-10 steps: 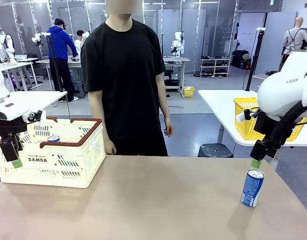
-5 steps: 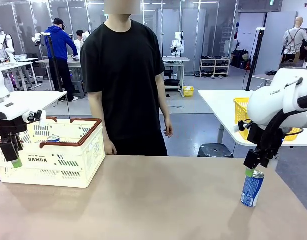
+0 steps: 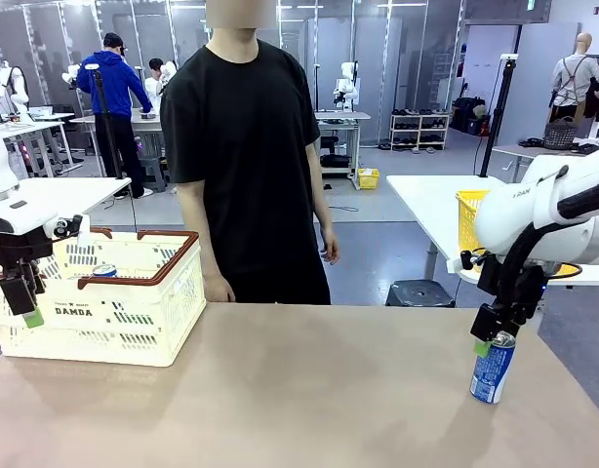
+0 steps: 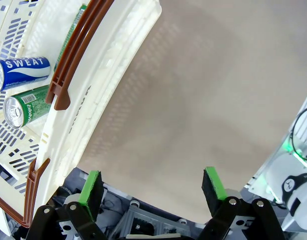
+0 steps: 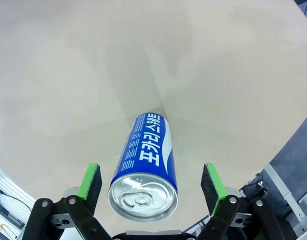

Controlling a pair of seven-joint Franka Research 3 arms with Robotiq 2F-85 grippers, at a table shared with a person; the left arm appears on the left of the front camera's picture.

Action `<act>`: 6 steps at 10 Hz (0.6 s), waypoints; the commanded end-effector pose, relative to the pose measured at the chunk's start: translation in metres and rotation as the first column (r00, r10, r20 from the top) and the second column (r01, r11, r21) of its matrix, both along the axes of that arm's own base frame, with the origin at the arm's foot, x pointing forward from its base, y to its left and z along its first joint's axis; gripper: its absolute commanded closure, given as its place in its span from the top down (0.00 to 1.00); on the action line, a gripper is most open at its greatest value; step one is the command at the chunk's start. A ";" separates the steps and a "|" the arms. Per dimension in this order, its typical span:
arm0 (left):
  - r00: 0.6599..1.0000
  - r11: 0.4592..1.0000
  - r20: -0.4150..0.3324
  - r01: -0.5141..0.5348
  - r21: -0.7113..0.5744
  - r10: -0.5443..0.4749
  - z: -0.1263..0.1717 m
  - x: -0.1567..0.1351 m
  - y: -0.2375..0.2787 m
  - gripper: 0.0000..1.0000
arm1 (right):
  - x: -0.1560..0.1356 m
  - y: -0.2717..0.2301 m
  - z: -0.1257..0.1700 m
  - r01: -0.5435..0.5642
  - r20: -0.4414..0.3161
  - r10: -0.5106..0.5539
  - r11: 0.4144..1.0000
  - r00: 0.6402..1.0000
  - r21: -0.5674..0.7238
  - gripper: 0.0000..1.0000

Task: Place the drinks into the Shopping basket.
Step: Pick up one drink and place it into the Shopping basket.

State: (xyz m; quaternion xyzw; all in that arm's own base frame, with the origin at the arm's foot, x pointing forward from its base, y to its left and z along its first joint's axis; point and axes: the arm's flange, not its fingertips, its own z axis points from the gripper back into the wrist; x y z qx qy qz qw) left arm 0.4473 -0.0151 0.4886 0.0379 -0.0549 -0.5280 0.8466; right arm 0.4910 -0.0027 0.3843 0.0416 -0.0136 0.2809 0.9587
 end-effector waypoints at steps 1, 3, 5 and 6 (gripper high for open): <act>1.000 1.000 0.006 -0.006 0.013 0.006 0.002 0.000 0.000 1.00 | 0.009 -0.002 -0.004 -0.018 0.011 0.018 1.000 1.000 0.017 1.00; 1.000 1.000 0.006 -0.006 0.013 0.006 0.002 0.000 0.000 1.00 | 0.009 -0.002 -0.007 -0.018 0.003 0.018 1.000 1.000 0.001 1.00; 1.000 1.000 0.006 -0.006 0.013 0.006 0.002 0.000 0.000 1.00 | 0.009 -0.001 -0.008 -0.024 0.004 0.024 1.000 1.000 -0.003 0.98; 1.000 1.000 0.006 -0.006 0.013 0.006 0.002 0.000 0.000 1.00 | 0.008 0.000 -0.008 -0.007 -0.005 0.007 1.000 1.000 -0.028 0.81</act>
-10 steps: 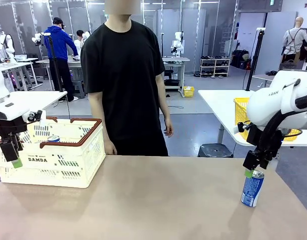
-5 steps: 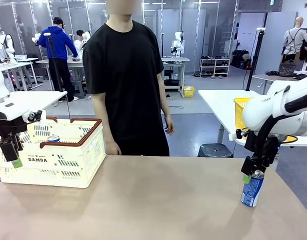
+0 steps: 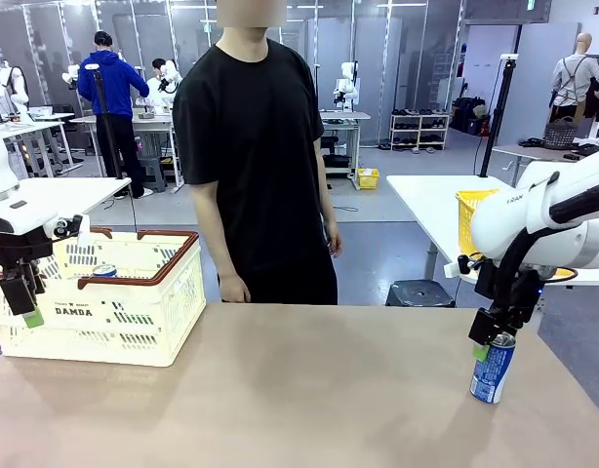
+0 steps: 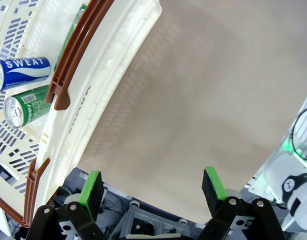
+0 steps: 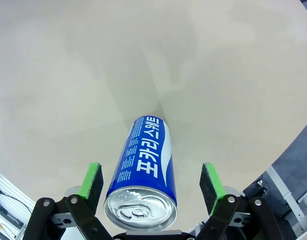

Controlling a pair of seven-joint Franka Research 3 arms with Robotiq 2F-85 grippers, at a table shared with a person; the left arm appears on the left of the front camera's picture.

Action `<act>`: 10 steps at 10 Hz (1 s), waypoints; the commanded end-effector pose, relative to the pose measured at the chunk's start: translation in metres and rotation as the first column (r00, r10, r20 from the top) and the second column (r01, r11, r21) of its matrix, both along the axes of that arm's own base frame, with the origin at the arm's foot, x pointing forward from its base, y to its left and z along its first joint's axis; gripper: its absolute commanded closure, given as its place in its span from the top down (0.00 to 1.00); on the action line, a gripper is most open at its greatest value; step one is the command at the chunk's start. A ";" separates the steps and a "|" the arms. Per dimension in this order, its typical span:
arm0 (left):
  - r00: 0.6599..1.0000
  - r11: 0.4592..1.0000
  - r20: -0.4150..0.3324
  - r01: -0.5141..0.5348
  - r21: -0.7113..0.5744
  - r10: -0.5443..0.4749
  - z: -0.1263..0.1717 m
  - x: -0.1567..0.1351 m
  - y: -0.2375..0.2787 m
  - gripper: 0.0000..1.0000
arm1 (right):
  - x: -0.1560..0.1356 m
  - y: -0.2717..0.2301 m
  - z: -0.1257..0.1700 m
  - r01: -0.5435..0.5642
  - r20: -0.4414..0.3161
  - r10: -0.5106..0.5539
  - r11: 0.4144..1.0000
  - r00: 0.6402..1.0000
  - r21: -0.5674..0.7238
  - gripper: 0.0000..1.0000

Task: Place the drinks into the Shopping basket.
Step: Pick up one drink and place it into the Shopping basket.

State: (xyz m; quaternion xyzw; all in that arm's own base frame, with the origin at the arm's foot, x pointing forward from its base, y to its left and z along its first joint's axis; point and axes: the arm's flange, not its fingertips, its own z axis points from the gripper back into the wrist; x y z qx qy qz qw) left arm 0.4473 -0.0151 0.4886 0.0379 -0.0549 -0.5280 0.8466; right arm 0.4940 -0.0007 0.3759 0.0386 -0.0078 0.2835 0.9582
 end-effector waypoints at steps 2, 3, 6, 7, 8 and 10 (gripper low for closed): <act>1.000 1.000 0.007 -0.006 0.013 0.006 0.002 0.000 0.000 1.00 | 0.002 0.001 0.002 0.006 0.013 -0.006 1.000 1.000 -0.012 0.79; 1.000 1.000 0.007 -0.006 0.013 0.006 0.002 0.000 0.000 1.00 | 0.001 0.002 0.002 0.009 0.014 -0.009 1.000 1.000 -0.009 0.60; 1.000 1.000 0.007 -0.006 0.013 0.006 0.002 0.000 0.000 1.00 | -0.001 0.004 0.001 0.014 0.015 -0.014 1.000 1.000 -0.005 0.51; 1.000 1.000 0.007 -0.006 0.013 0.006 0.002 0.000 0.000 1.00 | -0.001 0.005 0.001 0.017 0.012 -0.017 1.000 1.000 -0.004 0.22; 1.000 1.000 0.007 -0.006 0.013 0.006 0.002 0.000 0.000 1.00 | -0.002 0.006 0.002 0.026 0.012 -0.026 1.000 1.000 -0.006 0.32; 1.000 1.000 0.007 -0.006 0.013 0.006 0.002 0.000 0.000 1.00 | -0.006 0.010 0.010 0.040 0.026 -0.040 0.999 0.999 -0.007 0.14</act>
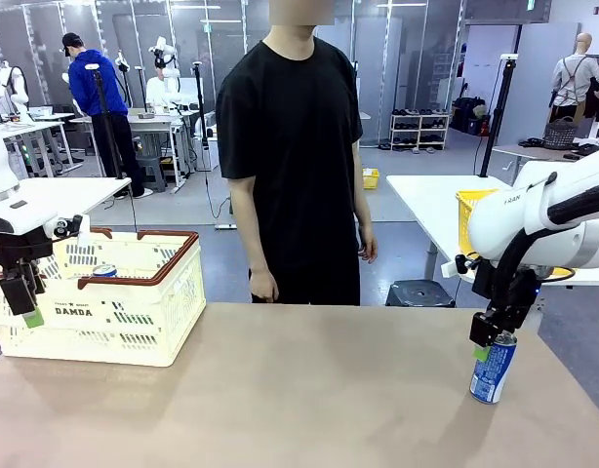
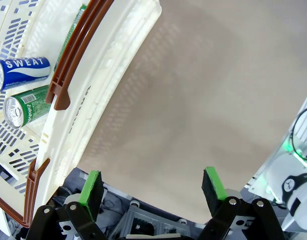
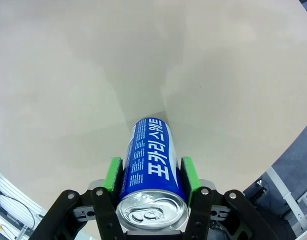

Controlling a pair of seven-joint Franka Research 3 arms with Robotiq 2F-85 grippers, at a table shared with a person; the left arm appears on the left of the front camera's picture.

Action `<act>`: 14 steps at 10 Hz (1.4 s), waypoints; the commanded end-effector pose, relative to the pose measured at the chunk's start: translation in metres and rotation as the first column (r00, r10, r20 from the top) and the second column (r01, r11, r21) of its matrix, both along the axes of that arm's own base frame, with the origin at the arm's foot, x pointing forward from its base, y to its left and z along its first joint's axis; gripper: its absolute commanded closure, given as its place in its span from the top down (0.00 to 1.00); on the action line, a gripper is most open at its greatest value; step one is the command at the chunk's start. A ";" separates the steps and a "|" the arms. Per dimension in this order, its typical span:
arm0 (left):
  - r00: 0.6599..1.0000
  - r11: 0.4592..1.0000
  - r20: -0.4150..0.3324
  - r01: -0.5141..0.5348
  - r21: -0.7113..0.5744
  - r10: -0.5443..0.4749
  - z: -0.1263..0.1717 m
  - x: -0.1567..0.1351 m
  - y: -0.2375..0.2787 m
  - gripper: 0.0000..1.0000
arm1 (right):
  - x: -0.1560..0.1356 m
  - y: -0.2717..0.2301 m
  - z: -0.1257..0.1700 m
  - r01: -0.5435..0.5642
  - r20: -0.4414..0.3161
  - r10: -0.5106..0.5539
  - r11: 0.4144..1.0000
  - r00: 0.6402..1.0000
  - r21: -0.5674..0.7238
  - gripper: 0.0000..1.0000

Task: Place the drinks into the Shopping basket.
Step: Pick up one drink and place it into the Shopping basket.

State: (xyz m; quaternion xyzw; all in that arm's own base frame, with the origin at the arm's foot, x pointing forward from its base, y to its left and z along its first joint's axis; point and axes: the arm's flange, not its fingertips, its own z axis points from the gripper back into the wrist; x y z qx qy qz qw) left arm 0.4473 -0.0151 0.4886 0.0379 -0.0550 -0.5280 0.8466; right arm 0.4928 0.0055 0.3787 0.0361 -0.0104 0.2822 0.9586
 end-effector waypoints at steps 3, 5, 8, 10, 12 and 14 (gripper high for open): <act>1.000 1.000 0.007 -0.006 0.013 0.006 0.002 0.000 0.000 1.00 | -0.008 0.011 0.015 0.065 0.034 -0.065 0.998 0.997 -0.010 0.00; 1.000 1.000 0.007 -0.006 0.013 0.006 0.002 0.000 0.000 1.00 | -0.020 0.025 0.045 0.097 0.065 -0.095 0.995 0.993 -0.030 0.00; 1.000 1.000 0.007 -0.006 0.013 0.006 0.002 0.000 0.000 1.00 | -0.046 0.055 0.101 0.097 0.138 -0.080 0.988 0.987 -0.122 0.00; 1.000 1.000 0.007 -0.006 0.013 0.006 0.002 0.000 0.000 1.00 | -0.057 0.080 0.122 0.044 0.168 -0.022 0.991 0.986 -0.130 0.00; 1.000 1.000 0.007 -0.006 0.013 0.006 0.002 0.000 0.000 1.00 | -0.066 0.116 0.130 -0.036 0.181 0.056 0.993 0.982 -0.111 0.00; 1.000 1.000 0.007 -0.006 0.013 0.006 0.002 0.000 0.000 1.00 | -0.069 0.154 0.120 -0.104 0.186 0.127 0.986 0.974 -0.130 0.00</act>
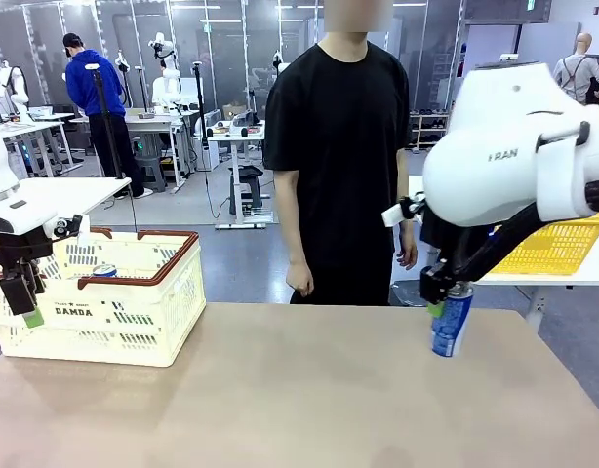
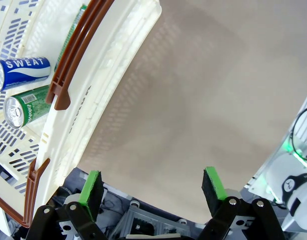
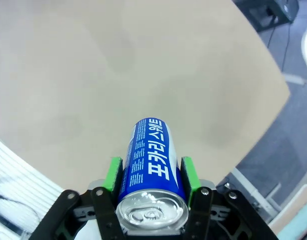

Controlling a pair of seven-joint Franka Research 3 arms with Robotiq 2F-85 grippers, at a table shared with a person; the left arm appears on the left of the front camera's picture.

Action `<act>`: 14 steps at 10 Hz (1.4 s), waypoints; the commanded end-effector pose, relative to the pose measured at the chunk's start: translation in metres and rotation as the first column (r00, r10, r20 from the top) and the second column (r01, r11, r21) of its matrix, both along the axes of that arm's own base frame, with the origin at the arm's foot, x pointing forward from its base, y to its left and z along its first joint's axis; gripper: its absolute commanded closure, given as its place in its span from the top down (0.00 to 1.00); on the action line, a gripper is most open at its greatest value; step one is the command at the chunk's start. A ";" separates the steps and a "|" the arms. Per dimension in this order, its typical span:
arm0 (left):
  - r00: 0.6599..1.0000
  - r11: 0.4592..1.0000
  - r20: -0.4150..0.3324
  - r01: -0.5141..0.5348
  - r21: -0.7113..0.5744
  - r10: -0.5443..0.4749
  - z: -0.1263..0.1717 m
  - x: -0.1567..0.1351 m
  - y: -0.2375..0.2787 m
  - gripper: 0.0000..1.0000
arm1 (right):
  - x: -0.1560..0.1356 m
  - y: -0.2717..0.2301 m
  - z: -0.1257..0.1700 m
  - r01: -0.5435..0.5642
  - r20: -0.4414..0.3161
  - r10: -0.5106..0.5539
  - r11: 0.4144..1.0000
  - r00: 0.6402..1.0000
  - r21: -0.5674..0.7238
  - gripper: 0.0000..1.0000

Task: Place the drinks into the Shopping basket.
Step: Pick up one drink and place it into the Shopping basket.

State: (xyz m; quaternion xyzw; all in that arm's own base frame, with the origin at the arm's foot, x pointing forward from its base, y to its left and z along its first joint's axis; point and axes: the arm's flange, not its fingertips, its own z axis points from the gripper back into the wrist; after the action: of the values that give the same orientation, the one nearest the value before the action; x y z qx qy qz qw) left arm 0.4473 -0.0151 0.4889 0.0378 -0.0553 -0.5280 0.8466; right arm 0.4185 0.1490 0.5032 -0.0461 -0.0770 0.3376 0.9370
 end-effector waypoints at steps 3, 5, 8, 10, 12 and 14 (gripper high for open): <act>1.000 1.000 0.006 -0.006 0.014 0.006 0.001 0.000 0.000 1.00 | 0.019 0.067 -0.030 -0.125 0.027 0.125 0.992 0.992 0.012 0.00; 1.000 1.000 0.006 -0.006 0.014 0.006 0.001 0.000 0.000 1.00 | 0.032 0.100 -0.052 -0.175 0.017 0.175 0.985 0.984 -0.006 0.00; 1.000 1.000 0.006 -0.006 0.014 0.006 0.001 0.000 0.000 1.00 | 0.048 0.134 -0.079 -0.238 0.013 0.238 0.971 0.971 0.014 0.00; 1.000 1.000 0.006 -0.006 0.014 0.006 0.001 0.000 0.000 1.00 | 0.057 0.151 -0.092 -0.255 -0.002 0.255 0.967 0.967 0.018 0.00; 1.000 1.000 0.006 -0.006 0.014 0.006 0.001 0.000 0.000 1.00 | 0.066 0.164 -0.105 -0.288 0.006 0.288 0.956 0.958 0.061 0.00; 1.000 1.000 0.006 -0.006 0.014 0.006 0.001 0.000 0.000 1.00 | 0.072 0.171 -0.114 -0.306 0.021 0.305 0.948 0.952 0.083 0.00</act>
State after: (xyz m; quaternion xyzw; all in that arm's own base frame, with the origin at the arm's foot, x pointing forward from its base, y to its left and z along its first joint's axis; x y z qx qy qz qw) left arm 0.4473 -0.0154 0.4889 0.0375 -0.0556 -0.5285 0.8463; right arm 0.4849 0.3161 0.3881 -0.0014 -0.0854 0.4649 0.8812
